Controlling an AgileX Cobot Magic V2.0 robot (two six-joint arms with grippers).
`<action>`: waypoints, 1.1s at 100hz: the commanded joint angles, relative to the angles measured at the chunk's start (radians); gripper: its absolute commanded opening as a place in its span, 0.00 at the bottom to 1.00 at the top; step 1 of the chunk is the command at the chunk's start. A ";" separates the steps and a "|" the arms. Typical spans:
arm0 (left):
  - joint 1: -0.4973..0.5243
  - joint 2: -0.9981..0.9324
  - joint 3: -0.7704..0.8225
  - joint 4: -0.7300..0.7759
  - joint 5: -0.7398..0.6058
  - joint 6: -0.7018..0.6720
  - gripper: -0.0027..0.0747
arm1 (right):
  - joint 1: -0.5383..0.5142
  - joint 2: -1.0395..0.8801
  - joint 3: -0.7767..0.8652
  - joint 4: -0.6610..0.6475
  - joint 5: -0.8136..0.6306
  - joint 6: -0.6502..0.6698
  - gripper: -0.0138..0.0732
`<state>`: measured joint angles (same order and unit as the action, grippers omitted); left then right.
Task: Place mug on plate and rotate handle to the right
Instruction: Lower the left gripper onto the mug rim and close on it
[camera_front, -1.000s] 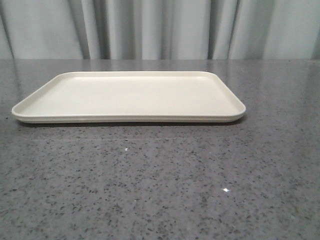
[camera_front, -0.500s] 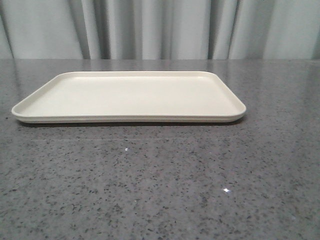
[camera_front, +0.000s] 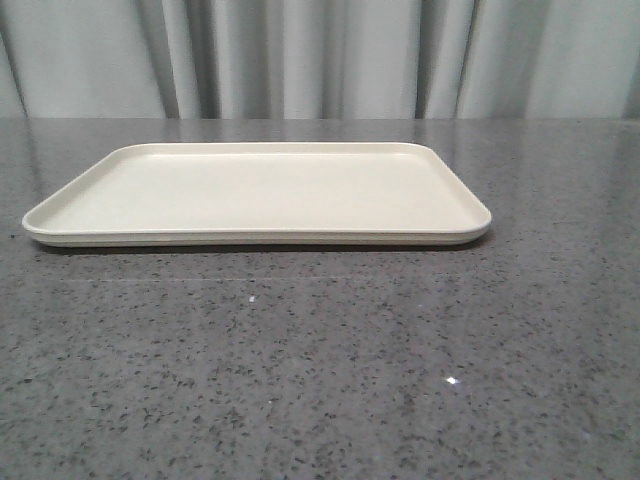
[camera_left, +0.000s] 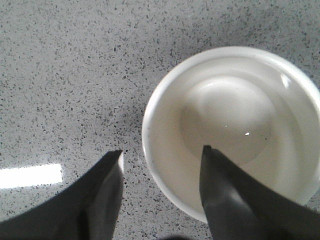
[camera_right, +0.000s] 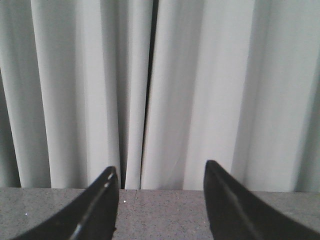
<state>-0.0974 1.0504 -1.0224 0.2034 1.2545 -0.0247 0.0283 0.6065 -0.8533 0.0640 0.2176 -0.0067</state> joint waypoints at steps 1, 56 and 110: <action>0.000 0.000 -0.022 0.019 -0.013 -0.002 0.50 | 0.000 0.009 -0.035 -0.003 -0.062 -0.005 0.62; 0.000 0.150 -0.022 0.016 -0.035 -0.002 0.49 | 0.000 0.009 -0.035 -0.003 -0.044 -0.005 0.62; 0.000 0.148 -0.024 0.058 -0.082 0.002 0.02 | 0.000 0.009 -0.035 -0.003 -0.041 -0.005 0.62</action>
<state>-0.0974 1.2149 -1.0224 0.2382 1.2094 -0.0247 0.0283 0.6065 -0.8533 0.0640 0.2459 -0.0067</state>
